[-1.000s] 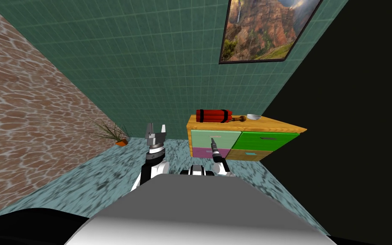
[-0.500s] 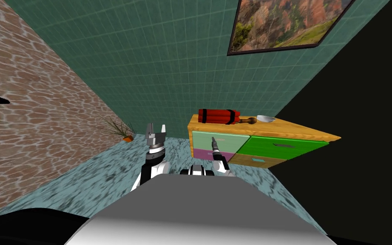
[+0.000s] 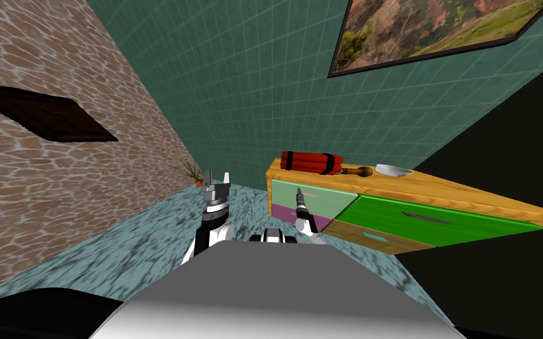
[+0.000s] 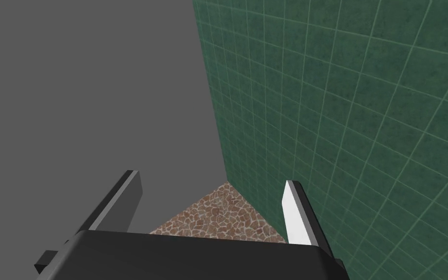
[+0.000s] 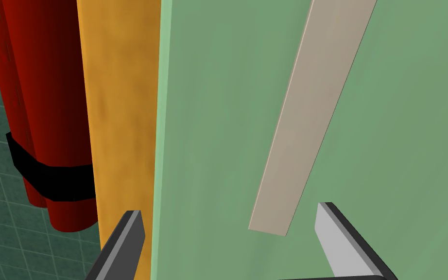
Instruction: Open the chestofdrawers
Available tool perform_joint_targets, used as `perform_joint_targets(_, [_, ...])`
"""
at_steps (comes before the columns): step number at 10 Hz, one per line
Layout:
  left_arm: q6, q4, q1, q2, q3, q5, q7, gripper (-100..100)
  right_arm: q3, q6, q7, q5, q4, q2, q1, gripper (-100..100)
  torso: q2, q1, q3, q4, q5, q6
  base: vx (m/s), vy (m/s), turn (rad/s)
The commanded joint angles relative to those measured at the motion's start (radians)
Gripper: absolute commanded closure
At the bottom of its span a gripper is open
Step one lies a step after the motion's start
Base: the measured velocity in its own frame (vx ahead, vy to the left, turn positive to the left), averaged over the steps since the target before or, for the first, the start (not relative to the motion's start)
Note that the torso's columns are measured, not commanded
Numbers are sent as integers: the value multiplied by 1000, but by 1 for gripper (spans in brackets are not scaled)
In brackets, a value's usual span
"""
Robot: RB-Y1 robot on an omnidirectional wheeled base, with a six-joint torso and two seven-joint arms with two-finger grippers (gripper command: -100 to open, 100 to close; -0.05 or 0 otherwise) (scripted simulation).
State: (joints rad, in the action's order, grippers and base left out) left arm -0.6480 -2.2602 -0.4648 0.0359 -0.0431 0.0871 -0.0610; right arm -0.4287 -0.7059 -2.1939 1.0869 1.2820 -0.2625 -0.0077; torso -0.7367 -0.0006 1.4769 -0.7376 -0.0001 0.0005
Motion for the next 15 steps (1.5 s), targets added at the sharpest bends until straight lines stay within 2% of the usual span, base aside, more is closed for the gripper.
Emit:
perform_joint_targets(1, [0,0,0,0,0,0,0,0,81,-1,12,-21,-21,39,-4,-100,-2,-1,-1,-1,0,-1,-64,-65,266])
perform_joint_targets(2, [0,0,0,0,0,0,0,0,99,-1,12,-21,-21,39,-4,-100,-2,0,-1,-1,0,0,-27,-31,-3])
perform_joint_targets(3, [0,0,0,0,0,0,0,0,136,0,30,-39,-28,75,0,-100,0,2,0,0,0,0,-46,-52,258])
perform_joint_targets(4, [0,0,0,0,0,0,0,0,165,0,30,-39,-28,75,0,-100,-1,1,-1,0,0,-1,-63,-59,413])
perform_joint_targets(5, [0,0,0,0,0,0,0,0,172,0,30,-39,-28,75,0,-100,-2,0,-1,-1,0,-1,-33,-33,71])
perform_joint_targets(6, [0,0,0,0,0,0,0,0,212,2,47,-56,-35,111,4,-100,-1,1,-1,0,0,1,-61,-46,320])
perform_joint_targets(7, [0,0,0,0,0,0,0,0,241,2,47,-56,-35,111,4,-100,-2,1,-1,-1,0,-1,-66,-53,324])
perform_joint_targets(8, [0,0,0,0,0,0,0,0,246,2,47,-56,-35,111,4,-100,-2,0,-1,-1,0,0,-31,-28,16])
perform_joint_targets(9, [0,0,0,0,0,0,0,0,288,3,64,-73,-42,147,7,-100,0,1,0,0,0,0,-82,-42,330])
perform_joint_targets(10, [0,0,0,0,0,0,0,0,314,3,64,-73,-42,147,7,-100,-3,1,-1,-1,0,-1,-70,-50,319])
perform_joint_targets(11, [0,0,0,0,0,0,0,0,343,5,82,-91,-49,184,11,-100,-2,0,-1,-1,0,0,-78,-63,400])
perform_joint_targets(13, [0,0,0,0,0,0,0,0,394,5,82,-91,-49,184,11,-100,-1,0,-1,0,0,0,-56,-40,163])
perform_joint_targets(14, [0,0,0,0,0,0,0,0,430,6,99,-108,-56,220,15,-100,1,2,0,0,0,0,-69,-25,400])
perform_joint_targets(15, [0,0,0,0,0,0,0,0,457,6,99,-108,-56,220,15,-100,-1,2,-1,0,0,-2,-69,-33,292])
